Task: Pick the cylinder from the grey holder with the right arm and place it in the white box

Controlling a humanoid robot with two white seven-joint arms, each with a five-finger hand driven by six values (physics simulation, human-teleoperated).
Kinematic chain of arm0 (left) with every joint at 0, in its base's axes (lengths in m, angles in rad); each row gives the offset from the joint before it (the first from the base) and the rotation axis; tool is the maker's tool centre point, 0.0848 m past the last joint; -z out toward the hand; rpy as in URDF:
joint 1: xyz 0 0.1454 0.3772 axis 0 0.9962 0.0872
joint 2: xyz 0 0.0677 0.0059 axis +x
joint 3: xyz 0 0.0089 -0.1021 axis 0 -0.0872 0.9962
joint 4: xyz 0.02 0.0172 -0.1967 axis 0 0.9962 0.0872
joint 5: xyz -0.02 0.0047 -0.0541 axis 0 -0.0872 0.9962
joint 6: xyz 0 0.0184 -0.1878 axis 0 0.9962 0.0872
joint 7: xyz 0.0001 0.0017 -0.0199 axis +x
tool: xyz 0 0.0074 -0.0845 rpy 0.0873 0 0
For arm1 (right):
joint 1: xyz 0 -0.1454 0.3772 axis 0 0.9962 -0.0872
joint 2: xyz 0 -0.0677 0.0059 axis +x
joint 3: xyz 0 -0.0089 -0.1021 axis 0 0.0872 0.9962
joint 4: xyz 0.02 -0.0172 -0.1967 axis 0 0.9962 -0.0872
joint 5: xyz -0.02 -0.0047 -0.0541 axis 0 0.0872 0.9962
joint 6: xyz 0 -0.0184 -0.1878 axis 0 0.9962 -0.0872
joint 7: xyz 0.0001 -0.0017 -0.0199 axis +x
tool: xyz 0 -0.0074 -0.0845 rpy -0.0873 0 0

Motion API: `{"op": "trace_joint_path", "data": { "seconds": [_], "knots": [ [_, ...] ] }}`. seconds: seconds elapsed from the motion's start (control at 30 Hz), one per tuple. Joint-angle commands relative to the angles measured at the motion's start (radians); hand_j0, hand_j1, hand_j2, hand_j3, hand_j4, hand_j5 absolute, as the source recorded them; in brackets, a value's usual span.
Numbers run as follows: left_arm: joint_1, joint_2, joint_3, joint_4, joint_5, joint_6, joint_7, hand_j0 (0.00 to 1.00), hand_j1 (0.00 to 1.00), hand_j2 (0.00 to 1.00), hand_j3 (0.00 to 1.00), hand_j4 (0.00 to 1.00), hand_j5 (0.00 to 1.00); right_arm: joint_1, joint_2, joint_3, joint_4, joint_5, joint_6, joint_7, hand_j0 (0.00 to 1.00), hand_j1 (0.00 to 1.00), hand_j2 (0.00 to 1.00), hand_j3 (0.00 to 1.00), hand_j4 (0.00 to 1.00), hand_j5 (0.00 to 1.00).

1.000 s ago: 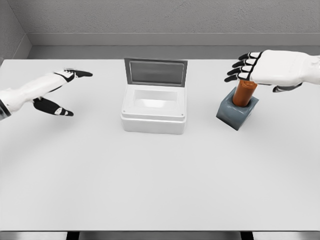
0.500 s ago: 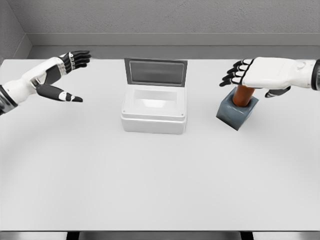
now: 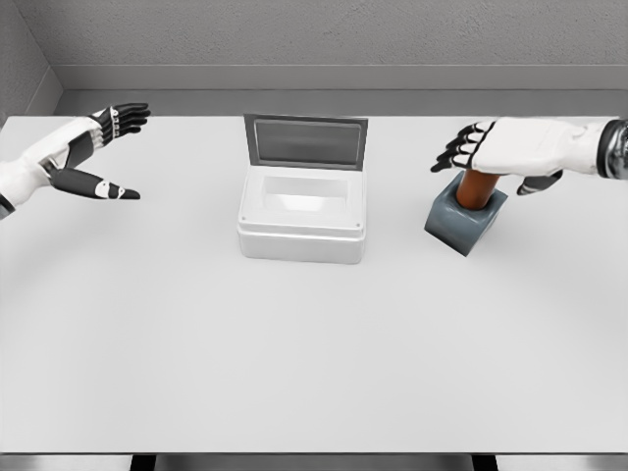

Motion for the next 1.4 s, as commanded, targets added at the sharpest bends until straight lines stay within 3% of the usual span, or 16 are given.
{"op": "trace_joint_path", "data": {
  "seconds": [0.0,0.6,0.8,0.87,1.0,1.07,1.37],
  "knots": [
    [0.0,0.002,0.001,0.008,0.0,-0.015,0.0,1.0,1.0,1.0,1.0,1.0,1.0,0.0,0.009,0.006,0.016,0.002,0.002,0.0,1.0,1.0,1.0,1.0,1.0,1.0],
    [-0.005,0.013,0.004,0.047,0.0,-0.032,0.0,1.0,1.0,1.0,1.0,1.0,1.0,-0.014,0.013,0.006,0.045,0.004,0.002,0.0,1.0,1.0,1.0,1.0,1.0,1.0],
    [-0.003,0.013,0.004,0.047,0.0,-0.032,0.0,1.0,1.0,1.0,1.0,1.0,1.0,-0.015,0.018,0.004,0.044,0.004,0.002,0.0,0.69,0.69,0.69,0.69,0.69,0.69],
    [-0.003,0.013,0.004,0.047,0.0,-0.032,0.0,1.0,1.0,1.0,1.0,1.0,1.0,-0.015,0.019,0.006,0.044,0.002,0.002,0.0,0.48,0.48,0.48,0.48,0.48,0.48],
    [-0.002,0.011,0.003,0.047,0.0,-0.032,0.0,1.0,1.0,1.0,1.0,1.0,1.0,-0.015,0.019,0.006,0.044,0.001,0.002,0.0,0.41,0.41,0.41,0.41,0.41,0.41],
    [-0.003,0.013,0.003,0.047,0.0,-0.032,0.0,1.0,1.0,1.0,1.0,1.0,1.0,-0.015,0.019,0.006,0.044,0.001,0.002,0.0,0.31,0.31,0.31,0.31,0.31,0.31],
    [-0.003,0.013,0.004,0.038,0.0,-0.036,0.0,1.0,1.0,1.0,1.0,1.0,1.0,-0.029,-0.016,-0.008,0.033,-0.041,0.002,0.0,0.31,0.31,0.31,0.31,0.31,0.31]
  ]
}}
